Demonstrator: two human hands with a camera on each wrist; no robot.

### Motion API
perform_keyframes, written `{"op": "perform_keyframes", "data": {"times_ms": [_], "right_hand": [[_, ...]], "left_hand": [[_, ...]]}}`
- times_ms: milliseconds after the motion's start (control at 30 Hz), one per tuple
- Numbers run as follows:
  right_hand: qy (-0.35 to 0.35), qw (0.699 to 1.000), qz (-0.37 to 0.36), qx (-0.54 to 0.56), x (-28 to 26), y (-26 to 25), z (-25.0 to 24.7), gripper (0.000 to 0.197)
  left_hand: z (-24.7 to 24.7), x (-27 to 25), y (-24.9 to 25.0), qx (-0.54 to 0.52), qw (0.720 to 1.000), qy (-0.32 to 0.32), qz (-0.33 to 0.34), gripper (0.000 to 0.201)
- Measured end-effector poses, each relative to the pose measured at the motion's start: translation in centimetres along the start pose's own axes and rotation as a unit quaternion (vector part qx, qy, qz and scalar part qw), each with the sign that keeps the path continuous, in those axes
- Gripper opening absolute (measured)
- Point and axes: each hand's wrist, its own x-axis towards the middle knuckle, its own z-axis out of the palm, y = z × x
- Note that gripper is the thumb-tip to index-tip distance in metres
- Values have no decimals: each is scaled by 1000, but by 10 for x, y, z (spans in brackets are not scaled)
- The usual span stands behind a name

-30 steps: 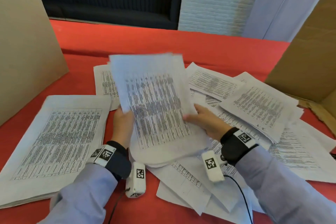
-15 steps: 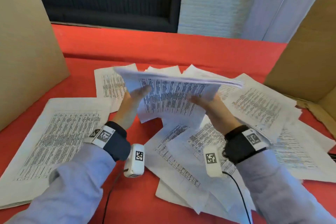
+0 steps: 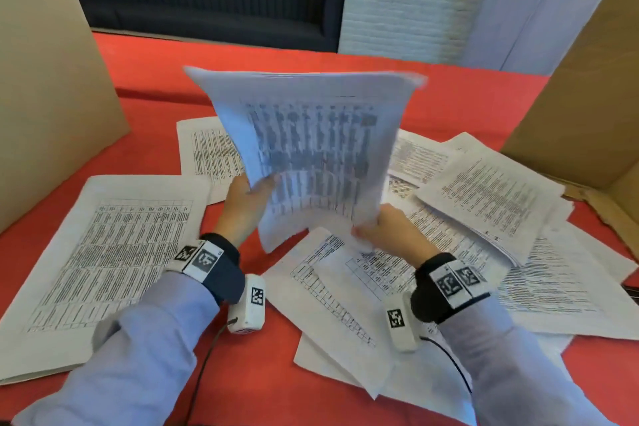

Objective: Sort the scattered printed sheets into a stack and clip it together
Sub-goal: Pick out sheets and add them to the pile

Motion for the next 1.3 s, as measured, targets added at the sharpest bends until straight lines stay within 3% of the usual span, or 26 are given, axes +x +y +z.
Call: {"op": "perform_keyframes", "data": {"times_ms": [100, 200, 300, 367, 433, 533, 600, 700, 800, 900, 967, 1033, 1133, 1200, 1300], "right_hand": [[-53, 990, -3, -129, -17, -9, 1, 49], [-113, 958, -17, -264, -38, -16, 10, 86], [-201, 928, 1, -313, -58, -15, 27, 122], [-227, 918, 11, -324, -69, -14, 38, 130], [-229, 917, 4, -327, -75, -15, 42, 111], [-196, 926, -31, -321, -83, -19, 47, 40], [-173, 910, -45, -374, -89, -19, 52, 18], [-169, 891, -73, -414, -90, -18, 50, 25], [-157, 911, -78, -373, -83, -17, 35, 28], [-67, 980, -58, -181, -74, -10, 4, 23], [5, 981, -127, -146, -72, -13, -24, 24], [53, 967, -217, -120, -73, -17, -46, 31], [-2, 948, -286, -143, -77, -29, -49, 40], [-57, 927, -309, -205, -75, -26, -31, 53], [-91, 905, -332, -251, -66, -16, -6, 54]], "left_hand": [[-15, 14, -11, -81, 994, 67, -21, 22], [-27, 19, -23, -128, 982, 108, -88, 16], [-25, 15, -34, -163, 973, 34, -159, 23], [-18, 6, -36, -158, 964, -52, -209, 22], [-11, -1, -39, -116, 957, -129, -234, 20], [0, -8, -41, 4, 954, -201, -223, 15], [5, -10, -40, 65, 950, -235, -197, 19], [8, -15, -38, 131, 931, -296, -169, 24], [4, -20, -36, 113, 936, -289, -166, 21], [-5, -23, -32, 54, 962, -196, -180, 14], [-11, -22, -31, -46, 975, -117, -184, 14], [-16, -18, -34, -171, 967, -54, -182, 22], [-21, -16, -44, -285, 935, -20, -209, 28], [-19, -19, -51, -281, 928, -40, -241, 31], [-16, -23, -54, -249, 928, -64, -271, 33]]}}
